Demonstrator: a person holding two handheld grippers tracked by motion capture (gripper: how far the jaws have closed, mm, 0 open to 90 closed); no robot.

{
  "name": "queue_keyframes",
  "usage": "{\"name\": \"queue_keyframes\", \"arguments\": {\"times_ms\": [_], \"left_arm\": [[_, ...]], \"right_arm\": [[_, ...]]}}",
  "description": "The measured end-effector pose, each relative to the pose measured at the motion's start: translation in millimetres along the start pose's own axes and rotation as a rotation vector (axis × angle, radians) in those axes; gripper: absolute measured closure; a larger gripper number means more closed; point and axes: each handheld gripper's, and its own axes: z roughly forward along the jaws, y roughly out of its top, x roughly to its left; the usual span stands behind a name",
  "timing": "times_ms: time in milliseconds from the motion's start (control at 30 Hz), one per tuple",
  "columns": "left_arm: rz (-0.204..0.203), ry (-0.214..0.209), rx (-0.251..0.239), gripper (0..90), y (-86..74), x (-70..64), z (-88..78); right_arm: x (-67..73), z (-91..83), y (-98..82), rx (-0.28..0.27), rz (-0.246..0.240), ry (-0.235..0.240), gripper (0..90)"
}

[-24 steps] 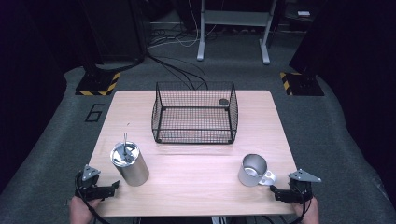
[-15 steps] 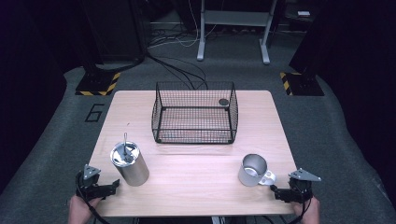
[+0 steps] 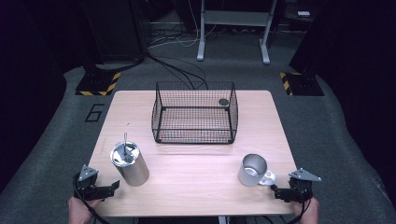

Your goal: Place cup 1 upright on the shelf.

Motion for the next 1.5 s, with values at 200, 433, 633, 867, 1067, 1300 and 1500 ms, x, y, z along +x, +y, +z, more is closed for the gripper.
{"name": "queue_keyframes", "arguments": {"times_ms": [200,433,633,867,1067,1300,1500], "left_arm": [[0.013,-0.046,-0.063,0.0,7.7,-11.7,-19.3],[0.025,-0.093,-0.134,0.0,18.6,-23.5,-36.4],[0.048,-0.12,-0.162,0.0,31.2,-33.3,-46.1],[0.083,-0.142,-0.186,0.0,48.2,-46.2,-51.5],[0.108,-0.153,-0.198,0.0,60.5,-55.0,-52.0],[0.117,-0.146,-0.207,0.0,72.3,-56.9,-48.8],[0.131,-0.153,-0.199,0.0,83.9,-60.0,-45.2]], "right_arm": [[-0.4,-0.5,-0.5,0.002,-0.004,-0.001,0.1],[-0.2,-0.5,-0.6,0.0,-0.002,-0.001,0.2],[-0.2,-0.5,-0.7,0.0,-0.002,-0.001,0.2],[-0.3,-0.6,-0.8,0.0,-0.002,-0.001,0.2],[-0.3,-0.6,-0.8,0.0,-0.003,-0.001,0.2],[-0.3,-0.6,-0.8,0.0,-0.002,-0.001,0.2],[-0.3,-0.4,-1.0,-0.004,-0.003,-0.002,0.2]]}}
